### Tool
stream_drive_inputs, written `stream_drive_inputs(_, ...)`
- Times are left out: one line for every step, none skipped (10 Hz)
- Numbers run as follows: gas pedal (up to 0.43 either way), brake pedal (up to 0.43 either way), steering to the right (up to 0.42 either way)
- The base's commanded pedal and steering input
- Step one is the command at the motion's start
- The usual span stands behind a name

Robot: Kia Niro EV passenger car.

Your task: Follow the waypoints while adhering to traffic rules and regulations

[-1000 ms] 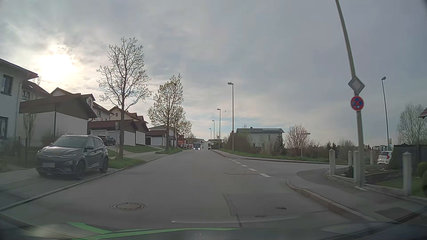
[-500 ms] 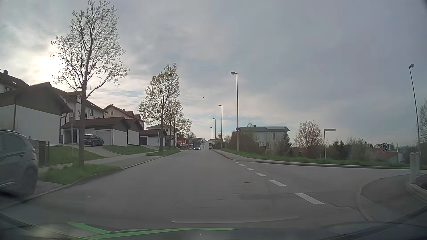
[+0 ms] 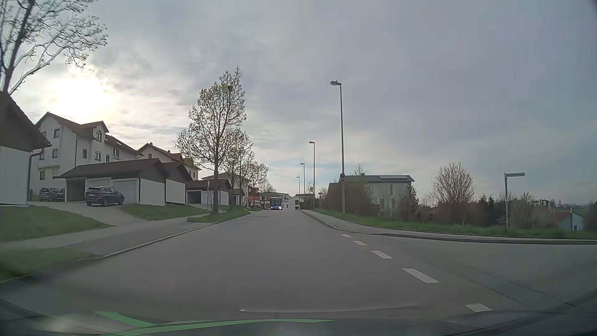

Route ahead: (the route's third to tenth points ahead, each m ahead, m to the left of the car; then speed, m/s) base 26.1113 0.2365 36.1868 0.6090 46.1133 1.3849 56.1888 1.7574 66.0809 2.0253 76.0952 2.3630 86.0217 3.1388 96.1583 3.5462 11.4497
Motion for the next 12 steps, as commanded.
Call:
stream_drive_inputs(0.177,0.000,-0.006)
stream_drive_inputs(0.177,0.000,-0.006)
stream_drive_inputs(0.177,0.000,-0.007)
stream_drive_inputs(0.177,0.000,-0.007)
stream_drive_inputs(0.177,0.000,-0.007)
stream_drive_inputs(0.177,0.000,-0.007)
stream_drive_inputs(0.177,0.000,-0.007)
stream_drive_inputs(0.177,0.000,-0.007)
stream_drive_inputs(0.177,0.000,-0.007)
stream_drive_inputs(0.177,0.000,-0.007)
stream_drive_inputs(0.177,0.000,-0.007)
stream_drive_inputs(0.177,0.000,-0.006)
